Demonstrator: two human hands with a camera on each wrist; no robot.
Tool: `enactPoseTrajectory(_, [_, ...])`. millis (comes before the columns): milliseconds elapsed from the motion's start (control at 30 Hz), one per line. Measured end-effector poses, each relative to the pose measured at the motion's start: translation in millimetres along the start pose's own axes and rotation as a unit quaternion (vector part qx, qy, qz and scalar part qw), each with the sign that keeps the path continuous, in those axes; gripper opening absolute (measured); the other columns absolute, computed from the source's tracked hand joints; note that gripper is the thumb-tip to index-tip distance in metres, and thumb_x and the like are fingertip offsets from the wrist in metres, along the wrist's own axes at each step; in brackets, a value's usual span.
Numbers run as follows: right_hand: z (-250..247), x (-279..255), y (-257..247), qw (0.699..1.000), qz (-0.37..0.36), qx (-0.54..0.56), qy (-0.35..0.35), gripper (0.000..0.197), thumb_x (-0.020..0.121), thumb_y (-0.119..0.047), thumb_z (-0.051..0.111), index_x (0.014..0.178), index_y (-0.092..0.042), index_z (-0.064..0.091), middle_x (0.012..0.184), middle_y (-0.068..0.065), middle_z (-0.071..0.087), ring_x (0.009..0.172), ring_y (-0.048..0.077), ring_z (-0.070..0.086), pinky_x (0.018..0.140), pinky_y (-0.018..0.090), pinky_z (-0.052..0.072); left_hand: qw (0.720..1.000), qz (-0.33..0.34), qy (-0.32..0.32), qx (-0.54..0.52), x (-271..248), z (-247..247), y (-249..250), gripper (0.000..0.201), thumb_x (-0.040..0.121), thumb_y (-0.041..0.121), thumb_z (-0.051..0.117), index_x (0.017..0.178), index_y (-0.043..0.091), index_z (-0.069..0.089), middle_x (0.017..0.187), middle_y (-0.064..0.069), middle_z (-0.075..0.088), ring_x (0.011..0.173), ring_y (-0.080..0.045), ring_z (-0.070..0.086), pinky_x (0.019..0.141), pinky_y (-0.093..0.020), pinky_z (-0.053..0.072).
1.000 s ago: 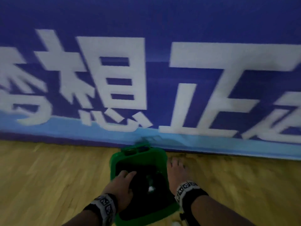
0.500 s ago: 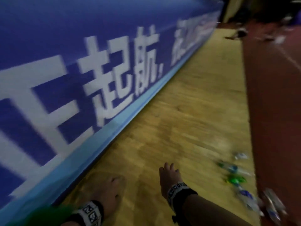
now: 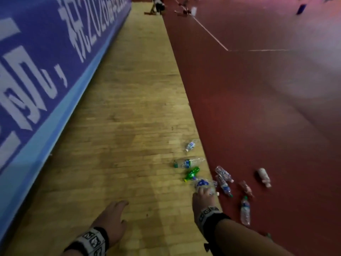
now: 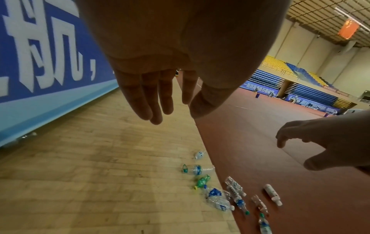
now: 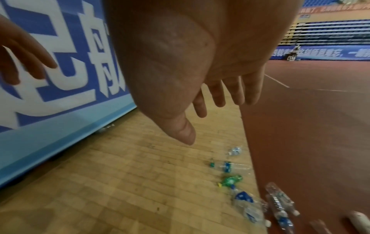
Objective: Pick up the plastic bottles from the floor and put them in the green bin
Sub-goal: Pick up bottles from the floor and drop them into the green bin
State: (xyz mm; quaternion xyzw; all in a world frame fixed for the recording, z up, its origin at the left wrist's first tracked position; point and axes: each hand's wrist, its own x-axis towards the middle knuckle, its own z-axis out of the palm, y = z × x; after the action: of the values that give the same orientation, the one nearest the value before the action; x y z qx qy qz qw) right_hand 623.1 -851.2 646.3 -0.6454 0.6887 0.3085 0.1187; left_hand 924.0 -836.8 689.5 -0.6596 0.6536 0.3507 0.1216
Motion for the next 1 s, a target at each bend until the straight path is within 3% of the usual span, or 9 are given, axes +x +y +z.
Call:
enactPoseTrajectory(100, [-17.6, 38.7, 14.8, 1.000, 0.015, 0.002, 0.001, 0.056, 0.099, -0.025, 0.049, 0.150, -0.011, 0.031, 0.158, 0.019, 0.021, 0.144, 0.046, 0.021, 0.110, 0.052, 0.033, 0.999, 0.028, -0.009, 0.020, 41.1, -27.5, 14.7, 0.055, 0.095, 0.032, 0.051, 0.146, 0.037, 0.030, 0.146, 0.008, 0.031, 0.121, -0.013, 0.049, 0.095, -0.027, 0.046])
enactPoseTrajectory(267, [-63.8, 103.9, 32.6, 0.999, 0.036, -0.007, 0.021, 0.051, 0.096, -0.028, 0.050, 0.143, -0.012, 0.041, 0.145, 0.015, 0.038, 0.132, 0.040, 0.037, 0.103, 0.049, 0.039, 0.994, 0.057, -0.009, 0.098, 132.9, -85.8, 22.2, 0.057, 0.095, 0.031, 0.049, 0.149, 0.033, 0.029, 0.151, 0.004, 0.030, 0.127, -0.019, 0.047, 0.095, -0.029, 0.046])
enactPoseTrajectory(333, [-78.1, 129.2, 40.2, 0.998, 0.062, 0.014, 0.017, 0.049, 0.097, -0.028, 0.047, 0.143, -0.012, 0.042, 0.146, 0.015, 0.038, 0.132, 0.040, 0.037, 0.104, 0.050, 0.039, 0.988, 0.086, -0.008, 0.128, 178.2, -111.9, 32.8, 0.057, 0.094, 0.031, 0.049, 0.148, 0.032, 0.031, 0.150, 0.002, 0.033, 0.127, -0.020, 0.047, 0.095, -0.032, 0.047])
enactPoseTrajectory(533, [-115.2, 197.3, 69.8, 0.986, 0.150, 0.076, 0.011, 0.062, 0.093, -0.030, 0.052, 0.148, -0.010, 0.031, 0.149, 0.015, 0.036, 0.135, 0.037, 0.035, 0.105, 0.048, 0.040, 0.962, 0.158, -0.024, 0.221, 294.0, -182.7, 92.0, 0.056, 0.091, 0.029, 0.049, 0.145, 0.036, 0.033, 0.141, 0.002, 0.039, 0.117, -0.022, 0.051, 0.082, -0.030, 0.050])
enactPoseTrajectory(667, [-116.8, 226.3, 86.2, 0.975, 0.185, 0.120, -0.033, 0.053, 0.094, -0.028, 0.051, 0.143, -0.013, 0.040, 0.149, 0.017, 0.035, 0.132, 0.043, 0.038, 0.102, 0.050, 0.042, 0.941, 0.171, -0.056, 0.287, 370.8, -208.4, 151.3, 0.059, 0.090, 0.028, 0.050, 0.147, 0.035, 0.032, 0.143, -0.002, 0.035, 0.114, -0.023, 0.052, 0.084, -0.035, 0.054])
enactPoseTrajectory(767, [-101.5, 269.4, 112.1, 0.959, 0.215, 0.171, -0.066, 0.057, 0.088, -0.033, 0.062, 0.139, -0.016, 0.044, 0.139, 0.014, 0.042, 0.125, 0.039, 0.043, 0.098, 0.048, 0.044, 0.919, 0.195, -0.084, 0.333, 445.7, -202.0, 217.0, 0.056, 0.092, 0.032, 0.050, 0.146, 0.033, 0.034, 0.145, -0.003, 0.032, 0.103, -0.023, 0.056, 0.077, -0.034, 0.055])
enactPoseTrajectory(834, [-84.1, 304.6, 125.5, 0.947, 0.231, 0.201, -0.100, 0.057, 0.086, -0.033, 0.063, 0.138, -0.015, 0.045, 0.136, 0.013, 0.043, 0.125, 0.039, 0.043, 0.099, 0.048, 0.044, 0.905, 0.199, -0.101, 0.362, 494.9, -186.8, 257.9, 0.053, 0.093, 0.033, 0.051, 0.144, 0.029, 0.037, 0.146, -0.004, 0.029, 0.105, -0.024, 0.056, 0.075, -0.032, 0.051])
enactPoseTrajectory(1000, [-17.6, 424.5, 158.2, 0.936, 0.232, 0.231, -0.127, 0.059, 0.093, -0.033, 0.055, 0.144, -0.011, 0.035, 0.151, 0.020, 0.031, 0.139, 0.043, 0.030, 0.108, 0.049, 0.037, 0.884, 0.204, -0.129, 0.400, 643.4, -102.5, 331.3, 0.056, 0.087, 0.031, 0.057, 0.141, 0.027, 0.041, 0.146, -0.007, 0.025, 0.118, -0.029, 0.052, 0.091, -0.039, 0.051])
